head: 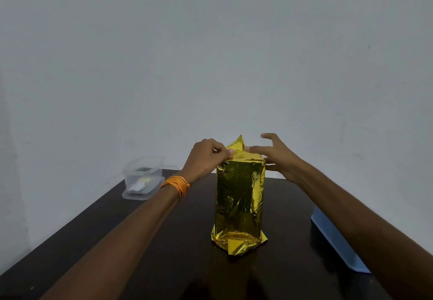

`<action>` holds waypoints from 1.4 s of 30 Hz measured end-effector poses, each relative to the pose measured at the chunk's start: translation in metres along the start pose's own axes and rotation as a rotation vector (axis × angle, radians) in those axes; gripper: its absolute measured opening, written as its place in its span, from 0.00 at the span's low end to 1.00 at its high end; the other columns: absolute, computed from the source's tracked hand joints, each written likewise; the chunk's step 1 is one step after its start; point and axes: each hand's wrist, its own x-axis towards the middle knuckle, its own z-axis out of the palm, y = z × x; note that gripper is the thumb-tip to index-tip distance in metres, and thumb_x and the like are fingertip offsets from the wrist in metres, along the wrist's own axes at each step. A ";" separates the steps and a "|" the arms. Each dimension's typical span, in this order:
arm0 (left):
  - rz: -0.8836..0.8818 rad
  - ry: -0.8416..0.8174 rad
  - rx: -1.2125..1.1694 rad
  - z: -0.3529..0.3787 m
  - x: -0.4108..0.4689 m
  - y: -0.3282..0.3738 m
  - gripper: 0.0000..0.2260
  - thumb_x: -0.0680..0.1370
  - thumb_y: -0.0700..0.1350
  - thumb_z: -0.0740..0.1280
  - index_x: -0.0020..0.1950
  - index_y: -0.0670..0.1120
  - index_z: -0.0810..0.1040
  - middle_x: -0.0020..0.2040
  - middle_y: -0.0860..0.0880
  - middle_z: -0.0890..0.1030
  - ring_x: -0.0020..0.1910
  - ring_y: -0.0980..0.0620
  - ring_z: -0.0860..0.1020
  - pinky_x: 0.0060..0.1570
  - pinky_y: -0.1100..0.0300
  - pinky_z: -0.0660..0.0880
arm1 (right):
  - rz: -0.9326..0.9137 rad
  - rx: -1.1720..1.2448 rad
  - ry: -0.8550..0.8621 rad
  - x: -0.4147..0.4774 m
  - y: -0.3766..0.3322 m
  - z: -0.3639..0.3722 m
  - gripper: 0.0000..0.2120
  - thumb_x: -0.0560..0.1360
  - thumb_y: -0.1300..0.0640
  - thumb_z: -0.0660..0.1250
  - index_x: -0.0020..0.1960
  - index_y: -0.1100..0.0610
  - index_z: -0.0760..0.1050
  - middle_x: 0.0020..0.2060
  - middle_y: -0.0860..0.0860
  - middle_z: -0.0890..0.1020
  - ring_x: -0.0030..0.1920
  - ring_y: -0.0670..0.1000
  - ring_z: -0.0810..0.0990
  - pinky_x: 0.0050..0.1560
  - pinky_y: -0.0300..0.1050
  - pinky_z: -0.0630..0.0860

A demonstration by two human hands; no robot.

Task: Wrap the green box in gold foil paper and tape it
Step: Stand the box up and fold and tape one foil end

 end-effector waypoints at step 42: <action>-0.075 -0.107 0.089 0.015 0.037 0.007 0.11 0.71 0.50 0.77 0.44 0.42 0.86 0.38 0.49 0.83 0.38 0.55 0.79 0.37 0.65 0.74 | -0.191 -0.696 -0.460 0.000 -0.087 -0.032 0.20 0.75 0.57 0.74 0.65 0.48 0.76 0.43 0.53 0.86 0.45 0.49 0.78 0.46 0.46 0.76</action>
